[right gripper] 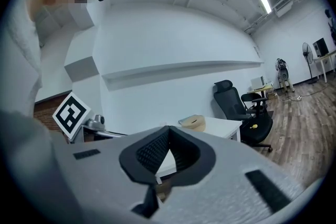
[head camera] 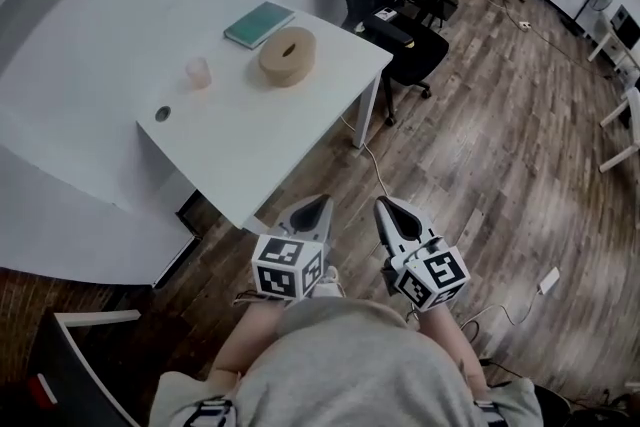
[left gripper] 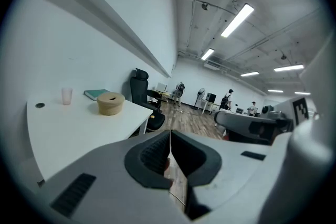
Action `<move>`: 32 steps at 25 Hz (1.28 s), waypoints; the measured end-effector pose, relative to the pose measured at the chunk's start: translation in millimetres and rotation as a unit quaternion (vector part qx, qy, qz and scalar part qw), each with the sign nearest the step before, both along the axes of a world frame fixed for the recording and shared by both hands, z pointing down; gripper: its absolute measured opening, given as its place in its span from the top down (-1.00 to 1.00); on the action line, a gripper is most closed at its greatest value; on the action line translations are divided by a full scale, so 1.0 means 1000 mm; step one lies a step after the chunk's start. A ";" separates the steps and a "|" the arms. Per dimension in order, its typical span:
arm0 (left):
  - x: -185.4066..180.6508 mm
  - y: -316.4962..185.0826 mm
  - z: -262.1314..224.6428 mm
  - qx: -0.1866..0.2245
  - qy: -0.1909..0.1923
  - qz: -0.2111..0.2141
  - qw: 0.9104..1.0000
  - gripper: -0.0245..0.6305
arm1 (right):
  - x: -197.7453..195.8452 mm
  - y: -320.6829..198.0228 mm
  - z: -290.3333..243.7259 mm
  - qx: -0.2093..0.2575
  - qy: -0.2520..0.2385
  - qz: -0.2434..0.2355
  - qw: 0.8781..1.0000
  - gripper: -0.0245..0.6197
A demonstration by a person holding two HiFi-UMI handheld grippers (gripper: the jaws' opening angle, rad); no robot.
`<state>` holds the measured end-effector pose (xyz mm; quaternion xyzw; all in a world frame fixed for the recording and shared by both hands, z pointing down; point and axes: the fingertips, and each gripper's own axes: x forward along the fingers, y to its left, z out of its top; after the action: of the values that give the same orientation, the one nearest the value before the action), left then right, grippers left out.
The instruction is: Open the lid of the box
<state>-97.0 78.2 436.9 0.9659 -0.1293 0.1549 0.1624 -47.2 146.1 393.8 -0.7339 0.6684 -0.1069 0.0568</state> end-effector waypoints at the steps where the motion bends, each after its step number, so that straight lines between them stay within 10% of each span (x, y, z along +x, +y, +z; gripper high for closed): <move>1: 0.004 -0.008 0.001 0.000 -0.001 0.000 1.000 0.90 | 0.005 -0.007 0.001 0.000 -0.001 0.001 1.000 0.94; 32: 0.096 -0.195 0.025 -0.016 -0.014 -0.115 0.993 0.90 | 0.117 -0.208 0.017 -0.012 0.004 -0.110 0.994 0.94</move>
<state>-1.3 -117.1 462.0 0.9394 -0.2398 0.1511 0.1930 70.2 -62.0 410.9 -0.6572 0.7438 -0.1173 0.0337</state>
